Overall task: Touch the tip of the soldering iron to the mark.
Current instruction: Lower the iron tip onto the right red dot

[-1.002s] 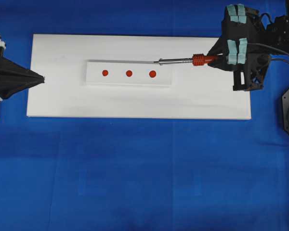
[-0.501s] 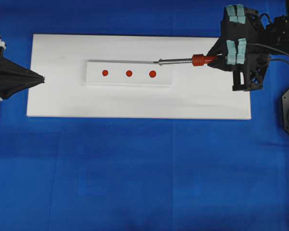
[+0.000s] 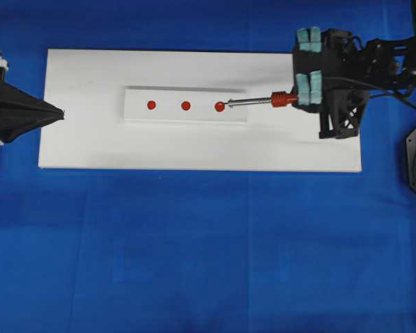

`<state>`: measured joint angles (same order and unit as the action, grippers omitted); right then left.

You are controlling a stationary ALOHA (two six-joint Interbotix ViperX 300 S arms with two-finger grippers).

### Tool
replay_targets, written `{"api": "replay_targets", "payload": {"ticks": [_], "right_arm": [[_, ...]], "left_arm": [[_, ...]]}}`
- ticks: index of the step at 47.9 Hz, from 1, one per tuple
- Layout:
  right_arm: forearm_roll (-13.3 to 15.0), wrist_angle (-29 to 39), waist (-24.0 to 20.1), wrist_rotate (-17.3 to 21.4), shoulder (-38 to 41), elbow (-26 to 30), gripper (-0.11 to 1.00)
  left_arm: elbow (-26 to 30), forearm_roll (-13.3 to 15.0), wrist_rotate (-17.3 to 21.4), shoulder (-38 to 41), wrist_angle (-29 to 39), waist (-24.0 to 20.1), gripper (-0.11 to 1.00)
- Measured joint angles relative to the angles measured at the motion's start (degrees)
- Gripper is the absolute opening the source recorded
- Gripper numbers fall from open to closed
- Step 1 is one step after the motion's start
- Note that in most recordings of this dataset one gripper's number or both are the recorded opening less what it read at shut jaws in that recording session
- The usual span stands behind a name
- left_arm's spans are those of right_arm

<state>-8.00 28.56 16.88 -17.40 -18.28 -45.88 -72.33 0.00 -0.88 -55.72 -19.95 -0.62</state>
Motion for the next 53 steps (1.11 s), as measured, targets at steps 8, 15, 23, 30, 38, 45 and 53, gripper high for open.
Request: {"api": "replay_targets", "payload": {"ticks": [8, 15, 23, 30, 38, 45, 53], "right_arm": [[0.0, -2.11, -0.09, 0.09, 3.52, -0.88, 0.06], [0.0, -3.43, 0.0, 0.09, 5.27, -0.97, 0.06], [-0.09, -4.22, 0.09, 0.18, 6.42, -0.97, 0.06], [0.0, -4.31, 0.35, 0.09, 6.59, -0.97, 0.06], [-0.09, -4.31, 0.62, 0.09, 6.59, -0.97, 0.06], [0.0, -4.31, 0.88, 0.18, 6.59, -0.97, 0.06], [-0.09, -4.22, 0.88, 0.26, 6.59, -0.97, 0.06]], "left_arm": [[0.0, 0.0, 0.0, 0.0, 0.09, 0.0, 0.0], [0.0, -0.09, 0.0, 0.09, 0.0, 0.0, 0.0], [0.09, -0.09, 0.0, 0.09, 0.0, 0.0, 0.0], [0.0, -0.09, 0.0, 0.09, 0.0, 0.0, 0.0], [-0.09, -0.09, 0.0, 0.09, 0.0, 0.0, 0.0], [-0.26, -0.09, 0.0, 0.0, 0.0, 0.0, 0.0], [-0.26, -0.09, 0.0, 0.09, 0.0, 0.0, 0.0]]}}
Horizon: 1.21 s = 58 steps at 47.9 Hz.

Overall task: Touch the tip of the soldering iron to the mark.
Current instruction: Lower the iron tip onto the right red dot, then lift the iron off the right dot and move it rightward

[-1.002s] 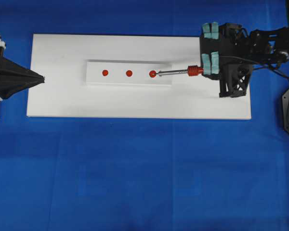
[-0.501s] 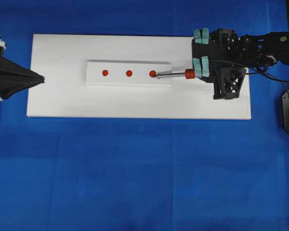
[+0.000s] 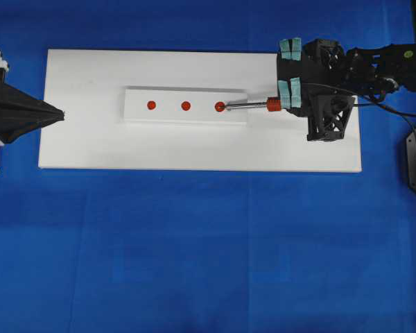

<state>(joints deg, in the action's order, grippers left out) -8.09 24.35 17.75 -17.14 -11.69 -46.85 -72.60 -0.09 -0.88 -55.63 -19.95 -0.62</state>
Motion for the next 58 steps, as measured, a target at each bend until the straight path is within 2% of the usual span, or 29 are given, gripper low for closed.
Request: {"api": "replay_targets", "payload": {"ticks": [51, 58], "right_arm": [[0.0, 0.0, 0.0, 0.09, 0.0, 0.09, 0.06], [0.0, 0.88, 0.0, 0.09, -1.93, 0.97, 0.06]], "left_arm": [[-0.09, 0.0, 0.0, 0.0, 0.0, 0.0, 0.0], [-0.09, 0.0, 0.0, 0.0, 0.0, -0.09, 0.0]]}}
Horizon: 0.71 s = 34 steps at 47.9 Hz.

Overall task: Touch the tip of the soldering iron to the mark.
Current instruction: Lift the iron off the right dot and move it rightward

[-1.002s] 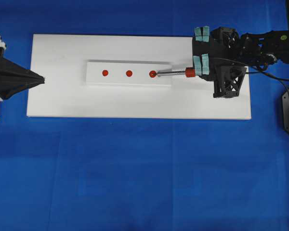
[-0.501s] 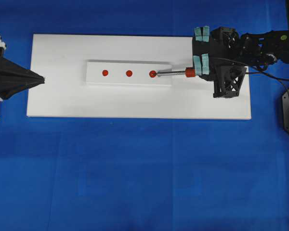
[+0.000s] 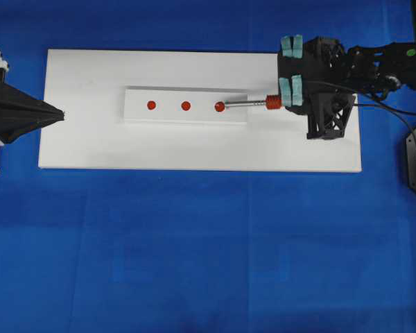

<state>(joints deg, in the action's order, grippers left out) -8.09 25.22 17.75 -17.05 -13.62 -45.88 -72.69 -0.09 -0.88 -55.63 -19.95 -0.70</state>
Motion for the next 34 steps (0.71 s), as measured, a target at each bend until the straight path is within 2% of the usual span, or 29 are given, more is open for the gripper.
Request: {"api": "replay_targets", "payload": {"ticks": [23, 34], "right_arm": [[0.09, 8.09, 0.0, 0.0, -10.81, 6.59, 0.06], [0.09, 8.88, 0.0, 0.0, -14.06, 7.56, 0.06]], "left_arm": [[0.0, 0.0, 0.0, 0.0, -0.35, 0.09, 0.0], [0.0, 0.09, 0.0, -0.09, -0.35, 0.09, 0.0]]}}
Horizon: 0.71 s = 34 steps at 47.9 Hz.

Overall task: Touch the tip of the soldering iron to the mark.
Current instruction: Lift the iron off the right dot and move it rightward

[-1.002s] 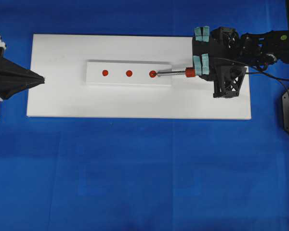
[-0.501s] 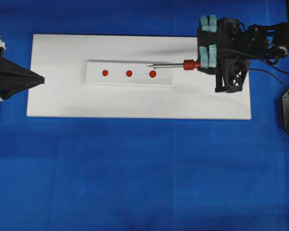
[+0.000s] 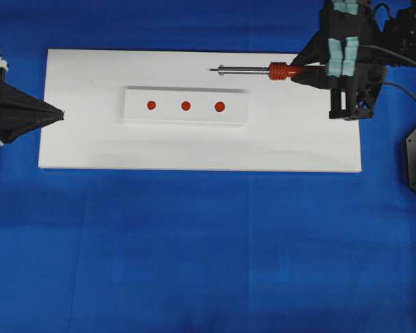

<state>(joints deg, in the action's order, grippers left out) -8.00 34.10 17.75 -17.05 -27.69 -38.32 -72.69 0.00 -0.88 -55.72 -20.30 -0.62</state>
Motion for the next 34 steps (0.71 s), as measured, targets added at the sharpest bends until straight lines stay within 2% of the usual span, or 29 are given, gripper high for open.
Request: {"api": "replay_targets", "payload": {"ticks": [18, 25, 34], "right_arm": [[0.0, 0.18, 0.0, 1.05, -0.18, -0.09, 0.06], [0.0, 0.44, -1.41, 6.42, -0.88, -0.97, 0.06], [0.0, 0.44, -8.53, 14.5, -3.69, -3.43, 0.06]], "left_arm": [[0.09, -0.09, 0.0, 0.0, -0.35, 0.0, 0.0], [0.0, 0.0, 0.0, 0.0, -0.53, 0.0, 0.0], [0.0, 0.0, 0.0, 0.0, -0.53, 0.0, 0.0]]}}
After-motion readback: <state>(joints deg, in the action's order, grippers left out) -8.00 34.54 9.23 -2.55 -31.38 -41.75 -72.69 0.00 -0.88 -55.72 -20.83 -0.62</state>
